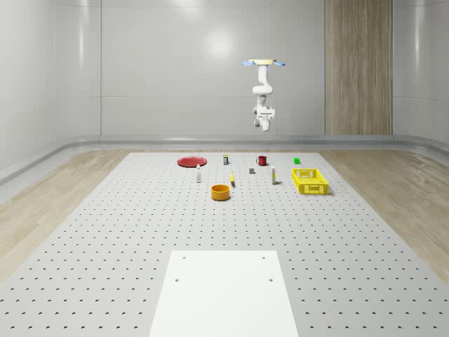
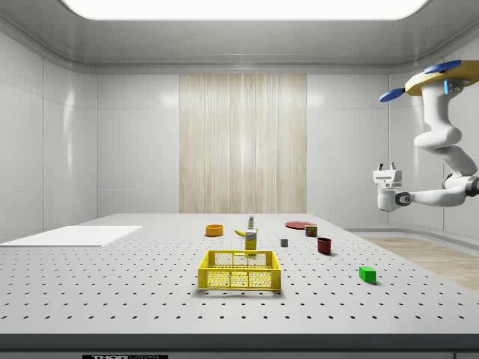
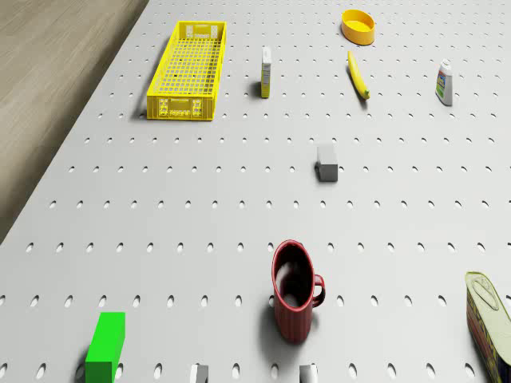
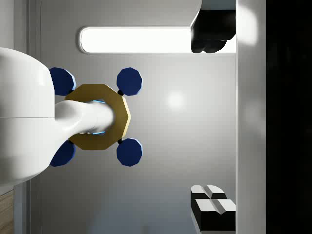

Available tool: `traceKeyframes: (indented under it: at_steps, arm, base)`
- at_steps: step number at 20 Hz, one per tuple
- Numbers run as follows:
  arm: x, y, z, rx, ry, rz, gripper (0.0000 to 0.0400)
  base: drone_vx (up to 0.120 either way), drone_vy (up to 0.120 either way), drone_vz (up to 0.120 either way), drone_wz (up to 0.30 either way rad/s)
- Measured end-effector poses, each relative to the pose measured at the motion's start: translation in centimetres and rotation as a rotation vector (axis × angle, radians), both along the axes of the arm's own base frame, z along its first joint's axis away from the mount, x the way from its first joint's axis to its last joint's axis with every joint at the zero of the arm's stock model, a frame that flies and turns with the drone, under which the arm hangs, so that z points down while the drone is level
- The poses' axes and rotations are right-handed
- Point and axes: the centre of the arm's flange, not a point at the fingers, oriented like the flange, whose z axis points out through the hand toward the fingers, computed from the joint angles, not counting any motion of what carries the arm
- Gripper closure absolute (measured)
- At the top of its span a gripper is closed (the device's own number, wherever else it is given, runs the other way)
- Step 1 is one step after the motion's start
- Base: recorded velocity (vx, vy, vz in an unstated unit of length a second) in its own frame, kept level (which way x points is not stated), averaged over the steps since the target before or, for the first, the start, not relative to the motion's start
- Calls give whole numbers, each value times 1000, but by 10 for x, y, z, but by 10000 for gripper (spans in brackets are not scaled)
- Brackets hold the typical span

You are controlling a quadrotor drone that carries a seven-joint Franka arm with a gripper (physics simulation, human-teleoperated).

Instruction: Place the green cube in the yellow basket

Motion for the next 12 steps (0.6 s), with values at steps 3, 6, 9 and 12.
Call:
traceKeyframes:
  at_steps: [3, 6, 9, 12]
  arm:
    - [-3, 0, 23, 0, -2, 0, 0]
    - [-4, 0, 43, 0, -5, 0, 0]
    - [-3, 0, 61, 0, -7, 0, 0]
    - [-1, 0, 75, 0, -9, 0, 0]
  base:
    - [0, 0, 0, 0]
    - [0, 0, 0, 0]
    - [0, 0, 0, 0]
    - [0, 40, 0, 0]
